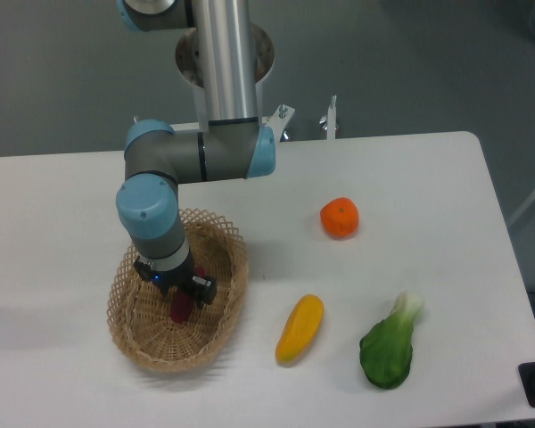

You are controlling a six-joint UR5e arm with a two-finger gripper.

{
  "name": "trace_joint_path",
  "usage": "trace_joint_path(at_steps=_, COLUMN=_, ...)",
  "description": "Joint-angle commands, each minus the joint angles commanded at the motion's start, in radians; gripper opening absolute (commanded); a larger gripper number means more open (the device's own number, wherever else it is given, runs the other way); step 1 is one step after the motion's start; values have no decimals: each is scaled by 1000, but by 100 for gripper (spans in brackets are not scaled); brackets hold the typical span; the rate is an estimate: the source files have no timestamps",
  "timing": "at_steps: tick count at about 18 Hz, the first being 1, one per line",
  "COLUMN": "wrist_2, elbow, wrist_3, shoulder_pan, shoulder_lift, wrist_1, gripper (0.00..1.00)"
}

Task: Pick up the sweet potato from the basket
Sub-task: 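Close the gripper on the purple sweet potato inside the basket, then lift the sweet potato out of the basket and carry it beside the orange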

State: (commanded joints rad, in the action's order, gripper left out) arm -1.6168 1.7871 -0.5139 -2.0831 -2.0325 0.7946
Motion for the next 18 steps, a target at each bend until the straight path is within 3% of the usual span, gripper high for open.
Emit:
trace_joint_path(at_steps=5, wrist_2=0, elbow=-3, wrist_3=-38, shoulder_pan=-2, shoulder_lift=8, wrist_1=-2, gripper=26)
trace_joint_path(at_steps=8, wrist_2=0, elbow=-6, wrist_3=-43, shoulder_pan=-2, shoulder_lift=17, wrist_1=-2, gripper=25)
trace_joint_path(at_steps=12, wrist_2=-23, elbow=-69, wrist_3=-64, shoulder_pan=-14, shoulder_lift=58, wrist_1=0, gripper=25)
trace_joint_path(at_steps=18, wrist_2=-18, elbow=-109, wrist_3=-241, shoulder_pan=-155, shoulder_lift=124, wrist_1=8, gripper=26)
